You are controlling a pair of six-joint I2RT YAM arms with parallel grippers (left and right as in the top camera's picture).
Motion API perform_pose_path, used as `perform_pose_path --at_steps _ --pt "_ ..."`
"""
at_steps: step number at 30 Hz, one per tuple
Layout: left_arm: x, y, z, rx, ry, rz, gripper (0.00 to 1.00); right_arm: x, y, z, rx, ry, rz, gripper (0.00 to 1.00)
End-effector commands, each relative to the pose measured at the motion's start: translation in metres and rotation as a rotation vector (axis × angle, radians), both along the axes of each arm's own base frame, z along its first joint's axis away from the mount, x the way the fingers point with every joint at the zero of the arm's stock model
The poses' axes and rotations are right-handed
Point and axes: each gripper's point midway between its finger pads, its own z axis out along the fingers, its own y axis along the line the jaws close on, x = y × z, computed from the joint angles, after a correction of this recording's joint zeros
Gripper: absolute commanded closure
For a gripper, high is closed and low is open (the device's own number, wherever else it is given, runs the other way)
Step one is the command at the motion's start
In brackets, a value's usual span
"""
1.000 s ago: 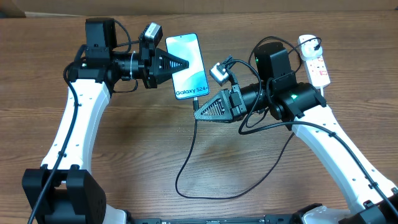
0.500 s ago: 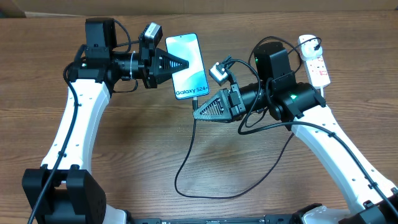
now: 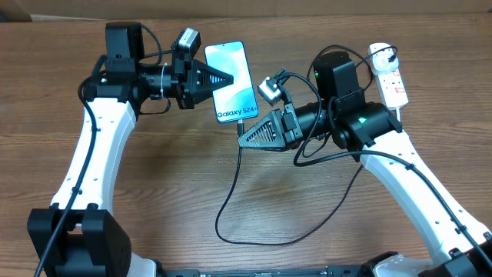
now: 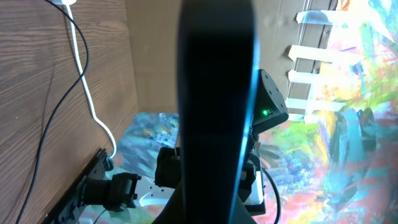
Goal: Plug charger to phone and switch on socket
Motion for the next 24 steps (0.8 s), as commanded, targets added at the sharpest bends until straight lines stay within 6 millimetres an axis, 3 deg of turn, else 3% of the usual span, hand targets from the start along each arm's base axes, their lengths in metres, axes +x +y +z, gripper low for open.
perform_pose_path --at_steps 1,24 --pt "-0.0057 -0.0001 0.0164 -0.033 -0.034 -0.035 0.96 0.0010 0.0019 -0.0014 -0.010 -0.004 -0.009 0.96" --pt "-0.0054 -0.0001 0.0168 -0.034 -0.043 -0.035 0.96 -0.0003 0.0017 -0.0003 -0.021 0.056 -0.008 0.96"
